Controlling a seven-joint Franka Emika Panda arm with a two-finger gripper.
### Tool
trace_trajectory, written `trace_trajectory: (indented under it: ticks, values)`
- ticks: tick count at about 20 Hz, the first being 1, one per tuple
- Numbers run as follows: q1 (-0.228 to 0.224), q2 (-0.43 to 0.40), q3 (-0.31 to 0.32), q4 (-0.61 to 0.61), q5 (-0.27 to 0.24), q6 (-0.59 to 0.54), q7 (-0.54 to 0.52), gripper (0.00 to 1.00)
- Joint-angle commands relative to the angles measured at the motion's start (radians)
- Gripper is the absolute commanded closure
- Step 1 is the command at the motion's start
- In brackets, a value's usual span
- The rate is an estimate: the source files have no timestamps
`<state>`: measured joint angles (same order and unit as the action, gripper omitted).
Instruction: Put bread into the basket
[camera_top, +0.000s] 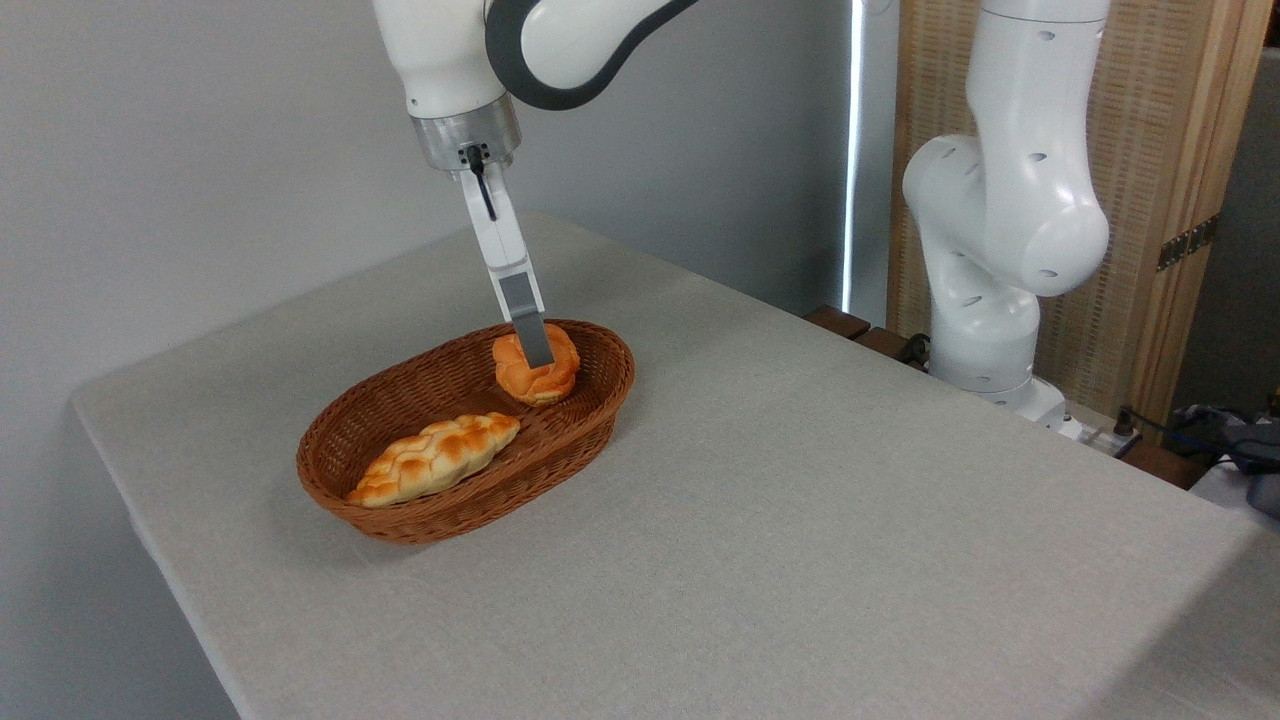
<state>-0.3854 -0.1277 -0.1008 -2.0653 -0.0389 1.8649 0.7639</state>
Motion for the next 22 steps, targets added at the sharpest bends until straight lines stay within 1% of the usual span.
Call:
trace_trajectory:
  ticks: [1, 4, 5, 8, 10, 12, 14, 15, 17, 18, 20, 21, 22]
  values:
    - [0.0, -0.007, 0.004, -0.009, -0.01, 0.019, -0.015, 0.0]
    - [0.003, -0.01, 0.016, 0.011, -0.016, 0.02, -0.024, 0.0]
    - [0.008, -0.013, 0.024, 0.03, -0.033, 0.02, -0.05, 0.0]
    - [0.01, -0.015, 0.09, 0.095, -0.087, 0.017, -0.138, 0.0]
    - [0.011, -0.013, 0.118, 0.125, -0.133, 0.008, -0.149, 0.0]
    - [0.013, -0.013, 0.159, 0.16, -0.147, -0.006, -0.149, 0.0]
    - [0.016, -0.007, 0.187, 0.223, -0.147, -0.076, -0.149, 0.0]
    - [0.029, 0.009, 0.196, 0.267, -0.142, -0.136, -0.147, 0.0]
    - [0.091, 0.058, 0.19, 0.379, -0.137, -0.249, -0.144, 0.0]
    - [0.111, 0.08, 0.19, 0.422, -0.136, -0.285, -0.144, 0.0]
    - [0.155, 0.094, 0.188, 0.465, -0.136, -0.299, -0.143, 0.0]
    - [0.166, 0.094, 0.188, 0.468, -0.121, -0.299, -0.138, 0.0]
    - [0.171, 0.092, 0.188, 0.468, -0.081, -0.299, -0.137, 0.0]
